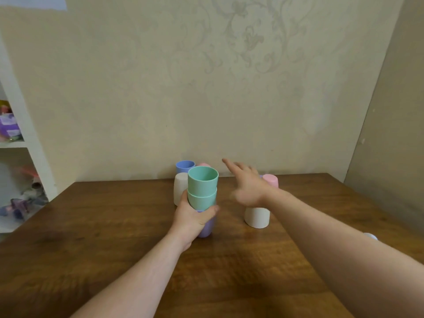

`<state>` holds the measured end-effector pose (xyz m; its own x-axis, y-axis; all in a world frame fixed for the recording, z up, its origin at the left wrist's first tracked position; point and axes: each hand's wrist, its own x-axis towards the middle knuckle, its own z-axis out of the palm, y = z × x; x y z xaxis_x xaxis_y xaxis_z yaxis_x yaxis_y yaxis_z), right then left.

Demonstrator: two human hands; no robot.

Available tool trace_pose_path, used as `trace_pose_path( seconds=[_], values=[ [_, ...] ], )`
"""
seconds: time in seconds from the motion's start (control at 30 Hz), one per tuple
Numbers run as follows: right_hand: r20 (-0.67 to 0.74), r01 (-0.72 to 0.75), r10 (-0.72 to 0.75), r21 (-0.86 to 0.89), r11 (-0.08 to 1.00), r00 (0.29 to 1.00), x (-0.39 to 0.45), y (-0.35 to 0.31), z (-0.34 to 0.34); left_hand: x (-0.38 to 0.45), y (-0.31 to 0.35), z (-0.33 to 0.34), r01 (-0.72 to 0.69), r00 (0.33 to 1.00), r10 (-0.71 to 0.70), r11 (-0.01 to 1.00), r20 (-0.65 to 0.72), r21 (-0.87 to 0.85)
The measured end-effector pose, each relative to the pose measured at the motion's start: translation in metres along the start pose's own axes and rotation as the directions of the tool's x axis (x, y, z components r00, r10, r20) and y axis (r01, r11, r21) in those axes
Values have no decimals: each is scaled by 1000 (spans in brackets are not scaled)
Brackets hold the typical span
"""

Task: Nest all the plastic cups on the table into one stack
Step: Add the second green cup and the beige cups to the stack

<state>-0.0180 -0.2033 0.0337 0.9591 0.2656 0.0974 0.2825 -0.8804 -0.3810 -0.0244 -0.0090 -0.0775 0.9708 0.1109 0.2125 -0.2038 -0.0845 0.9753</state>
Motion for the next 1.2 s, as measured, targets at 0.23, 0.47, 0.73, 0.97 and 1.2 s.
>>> trace_pose_path(
  seconds=[0.23, 0.47, 0.73, 0.97, 1.2],
  values=[
    [133, 48, 73, -733, 679, 988, -17, 63, 33, 2, -3, 2, 33, 999, -33, 999, 25, 9],
    [-77, -118, 93, -477, 871, 993, -13, 69, 38, 1, -2, 2, 53, 998, -52, 999, 31, -8],
    [-85, -284, 298, 149, 947, 951, -23, 75, 81, -15, -20, 3, 83, 993, -90, 991, 71, 105],
    [-116, -294, 440, 589, 753, 891, -27, 82, 96, -16, -15, 14, 82, 989, -106, 974, 107, 210],
    [-220, 19, 524, 932, 361, 823, -1, 29, 15, -19, -16, 13, 43, 992, -83, 936, 100, 350]
  ],
)
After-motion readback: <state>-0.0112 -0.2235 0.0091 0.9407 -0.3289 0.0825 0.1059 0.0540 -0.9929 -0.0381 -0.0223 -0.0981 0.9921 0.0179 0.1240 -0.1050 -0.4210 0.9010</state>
